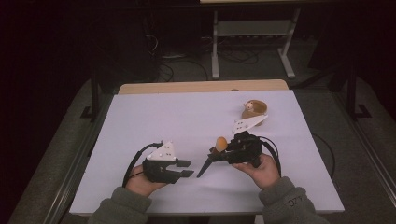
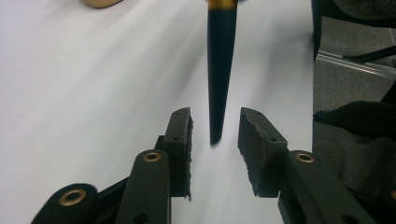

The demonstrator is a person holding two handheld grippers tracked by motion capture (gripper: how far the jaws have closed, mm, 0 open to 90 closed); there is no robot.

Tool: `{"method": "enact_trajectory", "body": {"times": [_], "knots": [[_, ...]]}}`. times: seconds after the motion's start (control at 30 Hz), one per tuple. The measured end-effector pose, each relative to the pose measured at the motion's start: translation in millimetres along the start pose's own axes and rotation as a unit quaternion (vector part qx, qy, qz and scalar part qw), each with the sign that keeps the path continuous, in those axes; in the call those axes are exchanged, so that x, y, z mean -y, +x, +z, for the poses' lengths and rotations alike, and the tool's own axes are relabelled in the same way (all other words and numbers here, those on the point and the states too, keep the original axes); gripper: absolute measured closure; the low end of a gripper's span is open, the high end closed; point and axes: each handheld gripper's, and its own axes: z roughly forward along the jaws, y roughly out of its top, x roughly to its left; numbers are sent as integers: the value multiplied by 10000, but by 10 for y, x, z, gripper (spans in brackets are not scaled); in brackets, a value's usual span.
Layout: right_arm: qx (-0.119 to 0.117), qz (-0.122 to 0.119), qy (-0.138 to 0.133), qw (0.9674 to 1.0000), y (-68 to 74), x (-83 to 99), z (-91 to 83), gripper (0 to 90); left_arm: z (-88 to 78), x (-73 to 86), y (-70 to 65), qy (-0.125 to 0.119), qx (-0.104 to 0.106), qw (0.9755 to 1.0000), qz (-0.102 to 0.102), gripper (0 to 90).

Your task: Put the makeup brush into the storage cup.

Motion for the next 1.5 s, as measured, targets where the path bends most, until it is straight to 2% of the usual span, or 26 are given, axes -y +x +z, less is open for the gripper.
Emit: {"method": "enact_trajectory", "body": {"times": [0.17, 0.23, 0.27, 0.57, 0.83, 0.9, 1.17, 1.3, 1.5], "knots": [[148, 25, 32, 9999, -51, -20, -95, 704, -84, 81, 6, 45, -149, 9999, -74, 614], [204, 39, 54, 9998, -69, -27, -126, 703, -117, 109, 25, 41, -215, 9998, -39, 608], [237, 50, 54, 9997, -81, -33, -148, 704, -121, 122, 19, -5, -220, 9997, -126, 606], [465, 77, 65, 9989, -181, -99, -286, 703, -243, 239, 25, 92, -422, 9988, -251, 577], [651, 173, 25, 9977, -288, -138, -425, 703, -328, 351, 32, 70, -607, 9976, -334, 545], [722, 192, 10, 9972, -327, -157, -474, 703, -349, 384, 37, 38, -648, 9970, -423, 539], [945, 245, 26, 9952, -430, -248, -643, 703, -405, 477, 46, -43, -737, 9957, -560, 520], [1053, 269, 60, 9941, -468, -299, -713, 704, -424, 511, 55, -22, -769, 9956, -532, 512], [1223, 291, 70, 9920, -542, -392, -828, 704, -431, 550, 64, -19, -805, 9950, -598, 493]]}}
